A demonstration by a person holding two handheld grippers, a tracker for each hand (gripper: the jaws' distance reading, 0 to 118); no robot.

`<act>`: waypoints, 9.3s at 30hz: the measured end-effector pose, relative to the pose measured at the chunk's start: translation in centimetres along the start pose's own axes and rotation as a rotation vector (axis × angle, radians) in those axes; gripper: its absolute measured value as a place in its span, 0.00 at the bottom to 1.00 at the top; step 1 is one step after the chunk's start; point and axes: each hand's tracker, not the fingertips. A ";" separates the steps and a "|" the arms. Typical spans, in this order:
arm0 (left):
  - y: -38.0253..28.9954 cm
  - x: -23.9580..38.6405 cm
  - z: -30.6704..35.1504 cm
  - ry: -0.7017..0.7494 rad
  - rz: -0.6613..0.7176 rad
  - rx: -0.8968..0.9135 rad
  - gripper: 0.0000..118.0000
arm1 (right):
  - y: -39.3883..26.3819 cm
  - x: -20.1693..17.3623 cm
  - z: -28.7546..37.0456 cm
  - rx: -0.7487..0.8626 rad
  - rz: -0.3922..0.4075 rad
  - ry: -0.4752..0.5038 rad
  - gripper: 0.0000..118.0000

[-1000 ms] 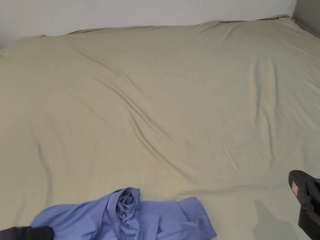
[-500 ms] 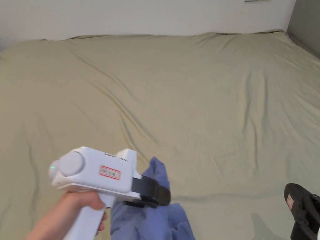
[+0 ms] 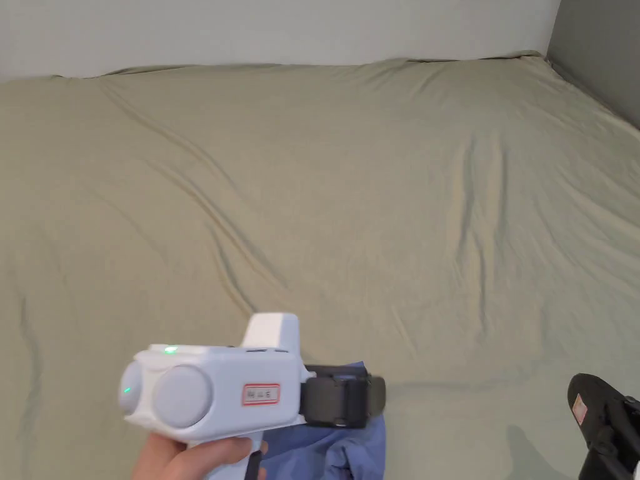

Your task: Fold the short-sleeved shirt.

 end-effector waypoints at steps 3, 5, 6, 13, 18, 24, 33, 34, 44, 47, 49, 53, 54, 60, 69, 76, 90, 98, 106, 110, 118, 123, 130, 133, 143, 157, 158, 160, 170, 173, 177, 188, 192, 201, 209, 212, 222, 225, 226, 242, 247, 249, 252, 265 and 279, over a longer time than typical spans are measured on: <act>-1.6 0.7 2.4 0.190 -0.034 0.226 0.89 | -0.1 -0.2 -0.3 0.001 -0.011 0.019 0.02; -3.5 0.9 1.7 0.329 -0.068 0.282 0.53 | 0.0 -0.6 -0.5 0.002 -0.010 0.035 0.02; -4.7 1.2 1.0 0.409 -0.129 0.315 0.11 | 0.0 -0.7 -0.6 0.003 -0.005 0.045 0.02; -10.7 4.0 -6.6 0.398 -0.136 0.136 0.00 | 0.2 -0.7 -0.2 0.029 -0.027 0.066 0.02; -12.6 7.4 -10.8 0.304 -0.224 0.047 0.00 | 0.1 -0.3 0.4 0.032 -0.015 0.050 0.02; -13.2 9.4 -11.2 0.221 -0.296 0.019 0.00 | -0.2 0.3 0.9 0.025 -0.027 0.025 0.02; -6.6 4.8 4.8 0.397 -0.128 0.530 0.00 | 1.2 -1.2 -0.1 0.060 -0.003 0.073 0.02; -6.5 3.9 6.9 0.459 -0.119 0.604 0.00 | 1.3 -1.6 -0.3 0.062 0.002 0.083 0.02; -10.5 -0.8 14.4 0.801 -0.032 0.625 0.00 | 1.7 -7.8 -4.6 -0.013 0.170 0.197 0.02; -10.6 -1.6 14.8 0.788 0.013 0.597 0.00 | 2.3 -10.0 -9.7 -0.364 0.209 0.310 0.02; -10.7 -2.3 14.9 0.766 0.052 0.566 0.00 | 1.2 -10.8 -13.6 -0.603 0.179 0.392 0.02; -11.3 -3.5 14.6 0.710 0.120 0.485 0.00 | -2.2 -12.0 -18.6 -0.921 0.206 0.434 0.02; -11.4 -4.0 14.4 0.690 0.139 0.459 0.00 | -3.0 -12.4 -19.4 -0.966 0.246 0.433 0.02; -9.8 -9.1 13.2 0.249 0.364 0.181 0.01 | -3.5 -13.5 -20.4 -0.996 0.301 0.416 0.02; -7.6 -17.2 1.9 -0.380 0.607 -0.346 0.97 | -4.7 -12.8 -19.6 -0.951 0.267 0.414 0.02; -9.4 -16.8 -1.0 -0.431 0.521 -0.317 0.97 | -5.9 -11.4 -18.4 -0.871 0.153 0.422 0.02; -5.3 -17.6 1.4 -0.260 0.552 -0.345 0.28 | -4.4 -5.5 -10.2 -0.506 -0.090 0.295 0.02; 2.0 -24.1 10.7 0.020 0.505 -0.431 0.28 | 0.8 -6.7 -8.1 -0.380 -0.023 0.191 0.02; 5.3 -36.0 20.2 0.178 0.489 -0.446 0.28 | 2.8 -14.3 -13.3 -0.367 0.022 0.263 0.02; 5.7 -42.3 25.5 0.261 0.489 -0.431 0.27 | 3.3 -18.6 -16.3 -0.408 0.080 0.300 0.02; 2.3 -55.6 33.4 0.444 0.639 -0.419 0.28 | 3.7 -26.0 -20.1 -0.449 0.207 0.343 0.02; 0.3 -60.5 35.8 0.509 0.766 -0.379 0.31 | 3.5 -28.5 -21.0 -0.468 0.263 0.373 0.02; -1.2 -56.8 36.3 0.985 0.512 -0.276 0.98 | 3.9 -28.3 -19.9 -0.433 0.303 0.385 0.02; 0.5 -48.8 36.7 1.091 0.352 -0.079 0.91 | 4.8 -27.1 -18.7 -0.381 0.278 0.376 0.02; 2.3 -17.2 26.3 0.831 -0.083 0.621 1.00 | 7.9 -18.1 -10.3 -0.052 0.218 0.262 0.02; -2.0 3.5 11.3 0.481 -0.140 0.880 1.00 | 6.5 -7.9 -1.7 0.341 0.230 -0.045 0.02; -2.4 4.1 11.1 0.499 -0.160 0.884 1.00 | 6.3 -7.8 -1.6 0.343 0.229 -0.049 0.02; -2.7 4.7 11.1 0.511 -0.195 0.887 1.00 | 5.9 -7.4 -1.8 0.350 0.220 -0.055 0.02; -2.6 4.9 11.2 0.565 -0.226 0.883 0.03 | 5.7 -7.7 -2.5 0.380 0.199 -0.082 0.02; -2.6 5.1 11.2 0.575 -0.232 0.890 0.02 | 5.5 -7.8 -2.4 0.380 0.195 -0.074 0.02; -2.7 5.0 11.1 0.559 -0.206 0.887 0.00 | 5.5 -8.2 -2.4 0.379 0.210 -0.075 0.02; -3.1 5.0 11.4 0.569 -0.198 0.885 0.00 | 5.6 -8.6 -1.6 0.389 0.197 -0.074 0.02; -3.2 4.9 11.5 0.569 -0.198 0.885 0.00 | 5.7 -8.5 -1.4 0.391 0.189 -0.075 0.02; -3.3 5.0 11.9 0.563 -0.202 0.889 0.00 | 5.7 -8.8 -1.4 0.384 0.183 -0.060 0.02; -3.3 4.7 11.9 0.570 -0.195 0.884 0.00 | 5.6 -9.1 -1.6 0.378 0.188 -0.051 0.02; -3.3 4.5 11.9 0.571 -0.187 0.879 0.00 | 5.7 -9.2 -1.6 0.378 0.188 -0.049 0.02; -3.3 4.3 12.1 0.572 -0.176 0.879 0.00 | 5.8 -9.4 -1.4 0.378 0.194 -0.046 0.02; -3.3 4.2 12.1 0.572 -0.174 0.878 0.00 | 5.9 -9.4 -1.4 0.380 0.194 -0.045 0.02; -3.3 4.2 12.1 0.571 -0.175 0.875 0.00 | 5.9 -9.5 -1.3 0.380 0.196 -0.047 0.02; -3.3 4.5 12.1 0.569 -0.183 0.875 0.00 | 5.9 -9.5 -1.2 0.380 0.196 -0.043 0.02; -3.3 4.5 12.0 0.573 -0.188 0.870 0.00 | 5.9 -9.5 -1.2 0.376 0.196 -0.041 0.02; -3.3 4.5 12.0 0.571 -0.186 0.869 0.00 | 5.9 -9.5 -1.2 0.378 0.197 -0.042 0.02; -3.3 4.5 12.0 0.570 -0.187 0.868 0.00 | 5.9 -9.5 -1.2 0.378 0.196 -0.040 0.02; -3.3 4.4 12.0 0.572 -0.191 0.861 0.00 | 5.8 -9.6 -1.2 0.375 0.199 -0.036 0.02; -3.3 4.5 12.1 0.573 -0.202 0.866 0.01 | 5.9 -9.7 -1.1 0.377 0.198 -0.033 0.02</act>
